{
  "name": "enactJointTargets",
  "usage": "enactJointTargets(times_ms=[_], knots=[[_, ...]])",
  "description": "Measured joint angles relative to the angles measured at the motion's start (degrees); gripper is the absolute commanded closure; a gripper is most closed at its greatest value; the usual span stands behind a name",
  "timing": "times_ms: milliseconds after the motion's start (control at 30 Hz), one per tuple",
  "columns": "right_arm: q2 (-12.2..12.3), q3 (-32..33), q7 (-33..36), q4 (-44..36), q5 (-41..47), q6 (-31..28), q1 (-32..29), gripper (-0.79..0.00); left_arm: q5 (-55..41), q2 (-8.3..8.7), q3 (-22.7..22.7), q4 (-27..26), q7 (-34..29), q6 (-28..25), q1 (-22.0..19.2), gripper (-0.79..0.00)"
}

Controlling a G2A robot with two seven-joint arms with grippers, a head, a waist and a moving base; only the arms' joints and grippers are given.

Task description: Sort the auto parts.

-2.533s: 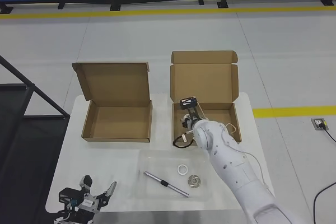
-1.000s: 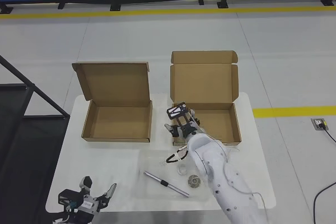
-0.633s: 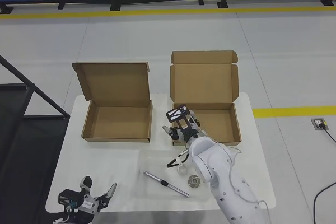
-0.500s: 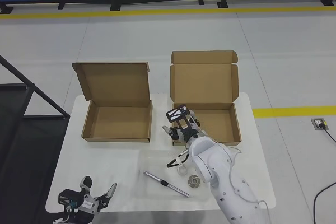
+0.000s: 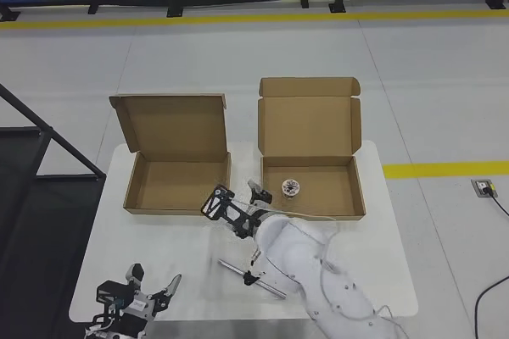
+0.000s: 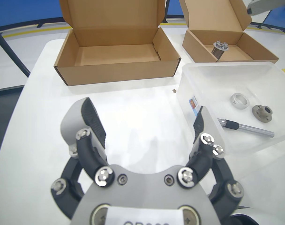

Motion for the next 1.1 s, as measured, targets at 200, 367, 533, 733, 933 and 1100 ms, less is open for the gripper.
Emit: enactJointTargets(times_ms=[200, 367, 533, 733, 933, 1100], knots=[[-1.0, -1.3, 10.4, 5.3, 10.1, -7.1, 3.4, -0.785, -0.7, -0.10, -0.2, 0.2, -1.5, 1.5, -0.4, -0.785], [-0.9, -1.3, 9.5, 5.2, 10.0, -7.0, 3.4, -0.785, -0.7, -0.10, -0.2, 0.2, -1.5, 1.5, -0.4, -0.785], [-0.9, -1.3, 9.5, 5.2, 9.9, -7.0, 3.4, -0.785, -0.7, -0.10, -0.2, 0.2, -1.5, 1.5, -0.4, -0.785], [-1.3, -1.5, 8.2, 10.1, 13.1, -8.0, 4.4, -0.785, -0.8, -0.13, -0.1, 0.4, -1.7, 1.7, -0.5, -0.785], [-2.7, -2.8, 8.1, 22.3, 21.6, -9.4, 8.3, -0.785, -1.2, -0.17, -0.3, 1.4, -1.6, 1.5, -0.7, -0.785], [-3.5, -4.9, 6.4, 28.0, 23.4, -8.4, 9.1, -0.785, -0.3, -0.17, -0.1, 1.2, -2.0, 1.3, -0.9, -0.785]])
